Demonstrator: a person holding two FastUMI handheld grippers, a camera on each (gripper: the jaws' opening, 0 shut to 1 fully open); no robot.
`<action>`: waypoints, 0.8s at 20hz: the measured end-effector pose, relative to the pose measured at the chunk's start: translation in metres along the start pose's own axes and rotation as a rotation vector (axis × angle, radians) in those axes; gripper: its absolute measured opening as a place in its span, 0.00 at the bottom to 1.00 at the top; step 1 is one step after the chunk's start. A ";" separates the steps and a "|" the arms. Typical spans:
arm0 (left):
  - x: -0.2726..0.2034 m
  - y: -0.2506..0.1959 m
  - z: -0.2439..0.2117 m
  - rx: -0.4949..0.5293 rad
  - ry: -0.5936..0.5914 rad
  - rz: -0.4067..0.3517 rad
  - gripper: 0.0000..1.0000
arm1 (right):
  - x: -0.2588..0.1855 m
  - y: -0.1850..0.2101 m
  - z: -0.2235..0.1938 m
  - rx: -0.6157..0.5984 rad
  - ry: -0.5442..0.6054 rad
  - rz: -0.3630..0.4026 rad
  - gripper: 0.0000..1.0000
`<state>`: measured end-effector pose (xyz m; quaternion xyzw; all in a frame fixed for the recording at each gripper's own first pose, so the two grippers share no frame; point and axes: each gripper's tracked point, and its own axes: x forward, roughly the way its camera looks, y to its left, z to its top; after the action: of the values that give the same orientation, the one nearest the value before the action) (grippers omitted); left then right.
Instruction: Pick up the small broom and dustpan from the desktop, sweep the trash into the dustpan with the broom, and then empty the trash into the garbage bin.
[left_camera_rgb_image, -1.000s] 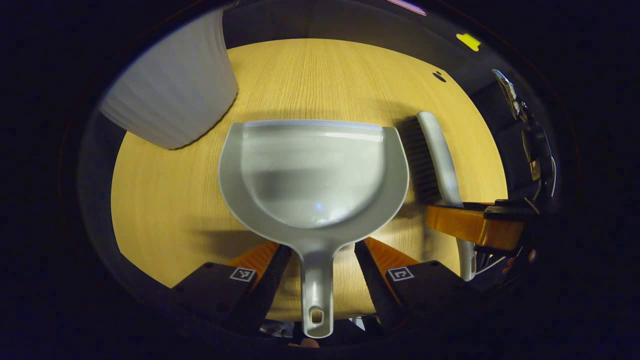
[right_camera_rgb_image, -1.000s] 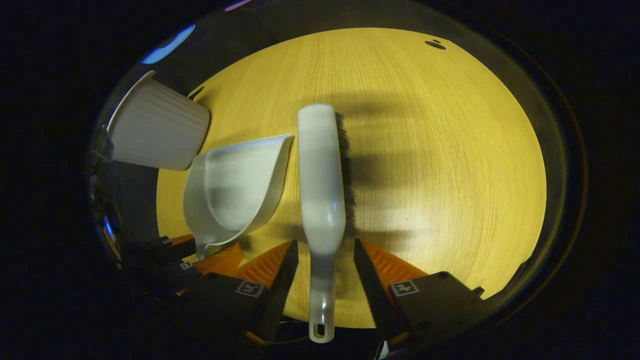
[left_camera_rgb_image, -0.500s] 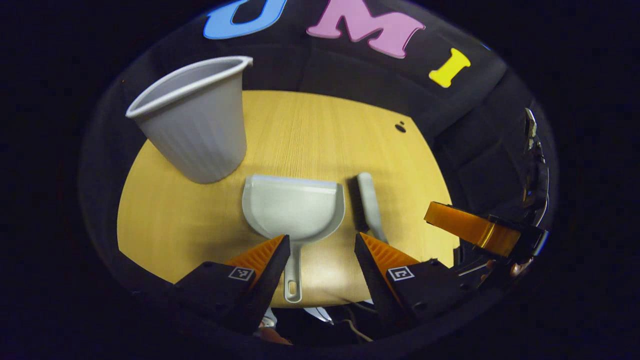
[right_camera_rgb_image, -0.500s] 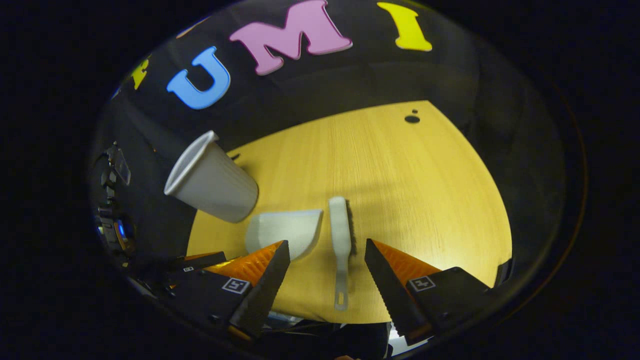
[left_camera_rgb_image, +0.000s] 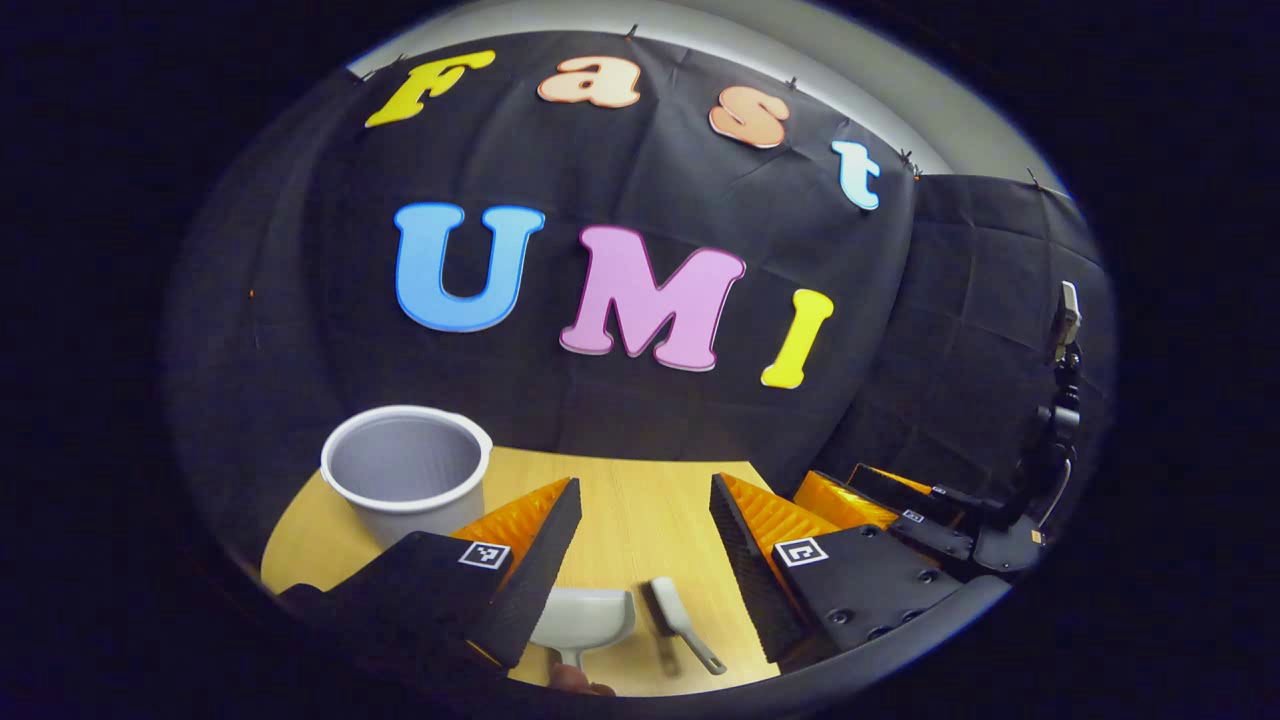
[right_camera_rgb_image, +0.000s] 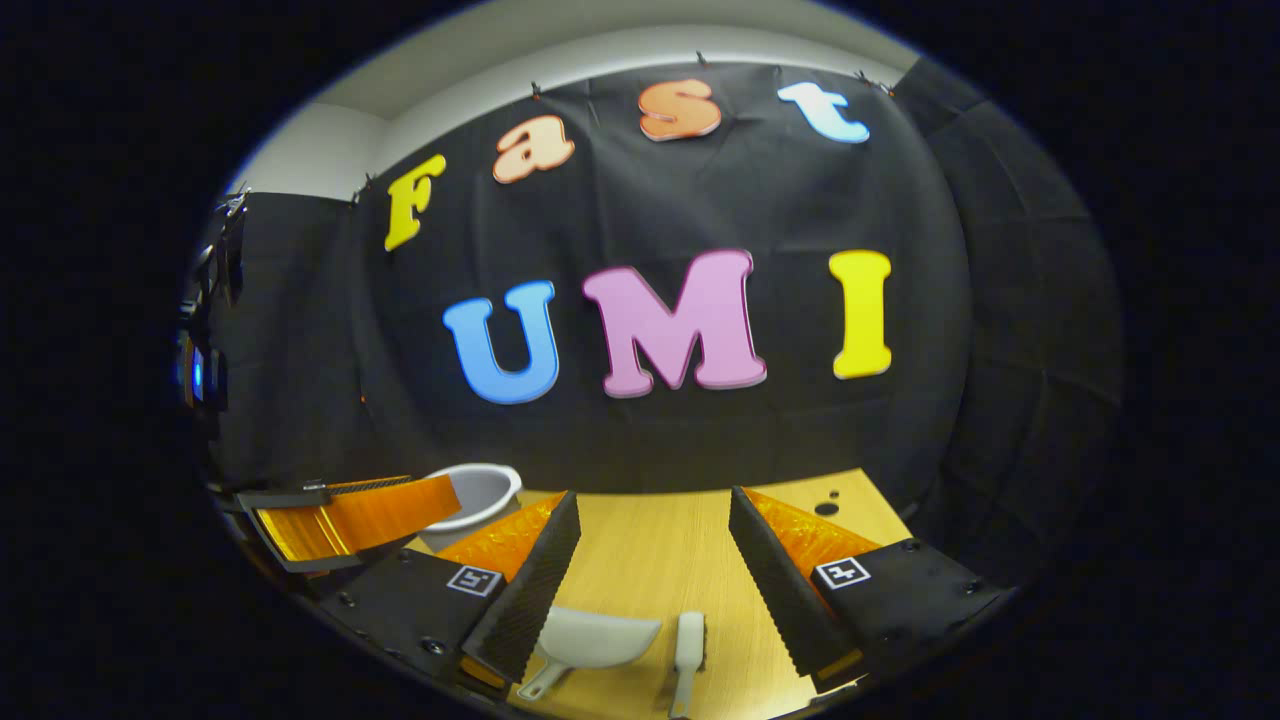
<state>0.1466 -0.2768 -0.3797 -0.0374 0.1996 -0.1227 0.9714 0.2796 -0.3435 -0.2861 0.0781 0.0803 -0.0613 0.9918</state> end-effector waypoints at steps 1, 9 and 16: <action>-0.006 0.000 0.001 0.028 -0.047 0.017 0.79 | -0.002 0.000 0.014 -0.015 -0.056 -0.006 0.97; -0.033 -0.003 0.021 0.045 -0.259 0.105 0.76 | -0.008 0.026 0.007 0.026 -0.058 0.048 0.97; -0.036 0.011 0.024 -0.016 -0.262 0.218 0.76 | -0.011 0.028 0.017 -0.062 -0.142 0.029 0.97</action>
<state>0.1265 -0.2569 -0.3458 -0.0388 0.0750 -0.0092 0.9964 0.2753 -0.3180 -0.2633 0.0438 0.0103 -0.0496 0.9978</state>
